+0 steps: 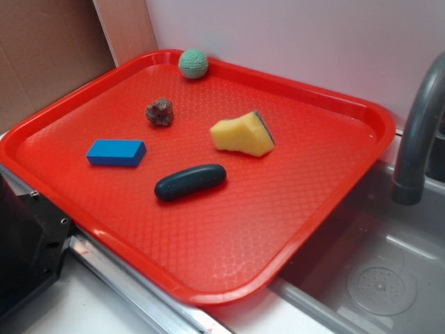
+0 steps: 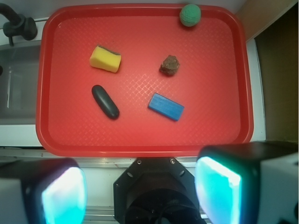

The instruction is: Grab the blue block.

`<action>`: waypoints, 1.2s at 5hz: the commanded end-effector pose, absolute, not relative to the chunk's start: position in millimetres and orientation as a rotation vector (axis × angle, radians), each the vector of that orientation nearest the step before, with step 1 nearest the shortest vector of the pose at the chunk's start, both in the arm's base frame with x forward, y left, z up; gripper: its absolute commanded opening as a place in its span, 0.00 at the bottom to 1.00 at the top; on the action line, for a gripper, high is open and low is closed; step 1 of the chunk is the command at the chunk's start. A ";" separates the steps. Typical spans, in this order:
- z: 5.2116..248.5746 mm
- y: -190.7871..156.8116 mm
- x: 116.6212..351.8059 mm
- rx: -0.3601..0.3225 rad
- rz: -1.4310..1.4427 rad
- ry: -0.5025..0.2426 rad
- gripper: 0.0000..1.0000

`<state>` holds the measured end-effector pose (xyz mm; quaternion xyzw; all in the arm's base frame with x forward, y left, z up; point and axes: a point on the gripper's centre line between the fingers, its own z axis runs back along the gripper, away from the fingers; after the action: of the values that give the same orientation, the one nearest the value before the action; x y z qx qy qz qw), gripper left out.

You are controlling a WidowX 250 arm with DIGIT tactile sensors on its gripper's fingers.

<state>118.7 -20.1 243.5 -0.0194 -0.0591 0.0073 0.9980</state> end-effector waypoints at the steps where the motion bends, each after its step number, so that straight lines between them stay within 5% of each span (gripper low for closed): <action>1: 243.5 -20.1 118.7 -0.039 0.015 -0.118 1.00; 4: 208.9 -2.2 153.6 -0.001 -0.495 -0.261 1.00; 6: 164.6 -1.7 172.7 -0.086 -0.990 -0.229 1.00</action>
<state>169.3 1.7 161.0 -0.0459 -0.1010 -0.4681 0.8767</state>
